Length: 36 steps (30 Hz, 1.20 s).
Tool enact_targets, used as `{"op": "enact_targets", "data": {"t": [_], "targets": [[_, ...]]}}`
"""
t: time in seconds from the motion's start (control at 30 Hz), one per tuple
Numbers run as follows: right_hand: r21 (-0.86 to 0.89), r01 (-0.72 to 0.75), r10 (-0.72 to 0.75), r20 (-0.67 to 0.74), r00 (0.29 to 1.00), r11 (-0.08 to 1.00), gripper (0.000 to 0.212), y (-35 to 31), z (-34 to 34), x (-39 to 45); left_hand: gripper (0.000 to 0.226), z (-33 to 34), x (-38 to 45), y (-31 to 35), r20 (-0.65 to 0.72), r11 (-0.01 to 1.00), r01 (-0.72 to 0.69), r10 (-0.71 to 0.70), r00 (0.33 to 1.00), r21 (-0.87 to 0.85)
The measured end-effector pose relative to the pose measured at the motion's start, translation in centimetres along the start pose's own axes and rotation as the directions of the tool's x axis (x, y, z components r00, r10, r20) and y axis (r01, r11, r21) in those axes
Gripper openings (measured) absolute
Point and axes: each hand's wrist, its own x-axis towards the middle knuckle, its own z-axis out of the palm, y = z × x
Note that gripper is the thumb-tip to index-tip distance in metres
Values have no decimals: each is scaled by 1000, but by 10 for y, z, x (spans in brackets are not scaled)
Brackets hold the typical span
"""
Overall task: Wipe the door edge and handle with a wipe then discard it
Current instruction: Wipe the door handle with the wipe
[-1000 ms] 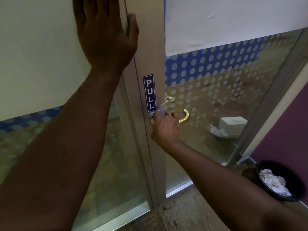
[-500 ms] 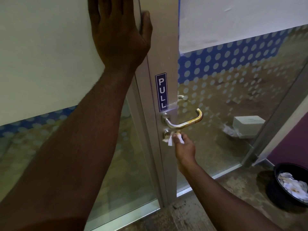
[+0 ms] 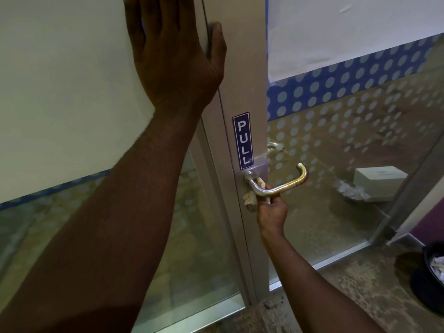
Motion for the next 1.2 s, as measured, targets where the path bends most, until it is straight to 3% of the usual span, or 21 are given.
{"op": "enact_targets", "data": {"t": [0.07, 0.1, 0.17, 0.23, 0.37, 0.43, 0.5, 0.6, 0.67, 0.7, 0.77, 0.8, 0.83, 0.87, 0.9, 0.93, 0.97, 1.0, 1.03, 1.17, 1.2], "targets": [[48, -60, 61, -33, 998, 997, 19, 2, 4, -8, 75, 0, 1, 0, -4, 1000, -1, 1, 1000, 3], [179, -144, 148, -7, 989, 973, 18, 1, 8, -12, 74, 1, 1, 0, 5, 1000, -3, 3, 1000, 8], [518, -387, 367, 146, 919, 763, 20, -9, 16, -17, 74, 2, 1, 0, -22, 1000, 3, -2, 1000, 18], [646, -538, 466, 303, 832, 541, 22, -19, 20, -21, 73, 5, 1, -1, -72, 1000, 10, -9, 997, 20], [733, -593, 529, 376, 761, 332, 16, -34, 31, -26, 70, 9, 2, -1, -157, 999, 16, -20, 987, -28], [768, -590, 557, 386, 736, 248, 17, -39, 34, -28, 72, 9, 2, 0, -119, 1000, 10, -10, 993, -1], [779, -586, 556, 392, 733, 224, 20, -43, 38, -30, 71, 10, 2, 0, -122, 1000, -5, 7, 993, 13], [746, -597, 506, 408, 760, 296, 14, -57, 46, -34, 68, 6, 3, 1, -235, 999, -17, 23, 972, 31], [714, -603, 456, 430, 779, 355, 13, -72, 49, -38, 73, 3, 3, 1, -105, 1000, -16, 18, 994, 18], [676, -589, 417, 426, 803, 443, 12, -80, 48, -41, 75, 1, 3, 1, -34, 1000, -17, 17, 999, 11], [443, -392, 264, 323, 909, 806, 9, -100, 39, -52, 77, -5, 3, 1, 34, 1000, -13, 13, 999, -8], [206, -170, 118, 242, 963, 964, 8, -108, 31, -59, 77, -8, 3, 0, 44, 1000, -13, 13, 999, -7], [-51, 109, -99, 171, 980, 993, 9, -114, 19, -63, 77, -9, 3, 0, 52, 1000, -14, 14, 999, -8], [-264, 389, -356, 163, 920, 883, 13, -117, 6, -65, 77, -9, 3, -1, 62, 1000, -12, 13, 998, -13], [-421, 599, -561, 225, 797, 682, 19, -117, -7, -65, 77, -10, 3, 0, 71, 1000, -8, 9, 997, -18], [-532, 711, -668, 321, 672, 460, 28, -111, -20, -60, 77, -11, 3, 0, 76, 1000, -6, 8, 997, -20], [-607, 743, -693, 408, 595, 281, 37, -103, -32, -55, 77, -12, 3, 1, 79, 1000, -6, 8, 997, -20], [-662, 726, -674, 453, 584, 184, 42, -92, -42, -49, 76, -12, 3, 1, 82, 1000, -8, 9, 997, -18], [-701, 697, -636, 469, 612, 153, 45, -82, -48, -44, 76, -13, 3, 1, 84, 1000, -11, 13, 996, -21], [-755, 619, -431, 495, 754, 216, 41, -64, -43, -42, 76, -13, 2, 1, 96, 999, -16, 18, 995, -31], [-768, 615, -391, 518, 761, 179, 41, -62, -38, -42, 76, -13, 2, 1, 98, 999, -14, 17, 995, -35]]}}
